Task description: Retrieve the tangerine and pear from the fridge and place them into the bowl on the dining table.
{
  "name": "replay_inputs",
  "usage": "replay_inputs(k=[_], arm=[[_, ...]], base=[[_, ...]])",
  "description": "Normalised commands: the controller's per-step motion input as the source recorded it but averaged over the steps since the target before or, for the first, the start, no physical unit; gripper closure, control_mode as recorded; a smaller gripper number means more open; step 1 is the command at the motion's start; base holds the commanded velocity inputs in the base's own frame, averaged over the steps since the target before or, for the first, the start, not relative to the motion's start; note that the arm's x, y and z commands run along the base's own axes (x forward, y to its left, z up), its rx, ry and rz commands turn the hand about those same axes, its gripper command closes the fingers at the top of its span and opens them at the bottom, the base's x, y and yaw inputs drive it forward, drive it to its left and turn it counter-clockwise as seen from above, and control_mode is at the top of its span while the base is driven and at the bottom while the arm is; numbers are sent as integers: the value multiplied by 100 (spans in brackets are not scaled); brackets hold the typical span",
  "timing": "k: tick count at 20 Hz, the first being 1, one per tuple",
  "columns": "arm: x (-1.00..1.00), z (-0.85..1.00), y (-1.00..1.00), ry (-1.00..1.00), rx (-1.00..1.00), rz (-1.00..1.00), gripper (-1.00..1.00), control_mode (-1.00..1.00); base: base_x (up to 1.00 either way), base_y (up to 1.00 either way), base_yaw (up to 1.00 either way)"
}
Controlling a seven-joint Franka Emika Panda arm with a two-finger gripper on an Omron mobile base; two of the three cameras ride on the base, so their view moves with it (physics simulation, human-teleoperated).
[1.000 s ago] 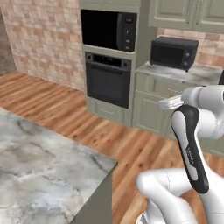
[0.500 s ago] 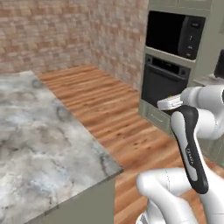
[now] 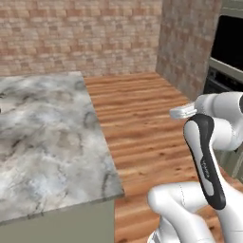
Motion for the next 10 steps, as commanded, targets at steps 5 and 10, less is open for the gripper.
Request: replay_inputs(k=[5, 10], arm=[[0, 0, 0, 0, 0, 0, 100, 100], [0, 0, 0, 0, 0, 0, 100, 100]], base=[[100, -100, 38], [100, -100, 38]])
